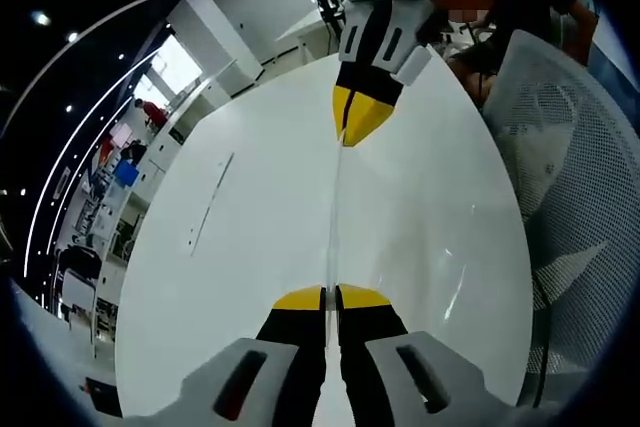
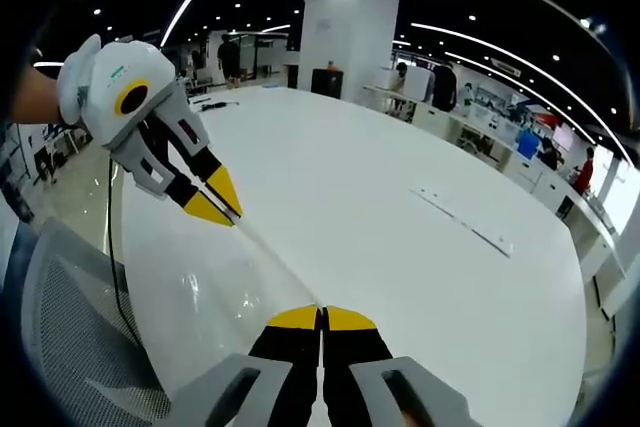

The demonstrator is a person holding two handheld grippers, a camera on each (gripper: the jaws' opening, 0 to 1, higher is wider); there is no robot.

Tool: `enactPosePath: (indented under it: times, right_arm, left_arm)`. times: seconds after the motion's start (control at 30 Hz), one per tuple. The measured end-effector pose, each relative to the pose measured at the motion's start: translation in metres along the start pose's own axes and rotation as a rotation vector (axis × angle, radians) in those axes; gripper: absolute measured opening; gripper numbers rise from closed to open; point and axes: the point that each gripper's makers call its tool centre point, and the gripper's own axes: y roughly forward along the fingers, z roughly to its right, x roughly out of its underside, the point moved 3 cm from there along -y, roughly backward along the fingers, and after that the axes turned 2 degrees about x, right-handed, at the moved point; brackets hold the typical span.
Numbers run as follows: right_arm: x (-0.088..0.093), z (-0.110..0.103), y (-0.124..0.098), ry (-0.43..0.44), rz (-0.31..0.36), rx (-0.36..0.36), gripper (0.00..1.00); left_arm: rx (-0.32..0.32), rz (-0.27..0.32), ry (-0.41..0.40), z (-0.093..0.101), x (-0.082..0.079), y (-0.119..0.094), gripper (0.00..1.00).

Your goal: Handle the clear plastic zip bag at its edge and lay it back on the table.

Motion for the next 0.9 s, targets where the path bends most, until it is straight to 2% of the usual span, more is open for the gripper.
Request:
enactPosePath:
  times: [0.9]
  right_arm:
    - [-0.001, 0.006, -0.003, -0.006, -0.001, 0.008, 0.00]
  left_arm:
    - [-0.022, -0.013, -0.020, -0.008, 0.012, -0.007, 0.00]
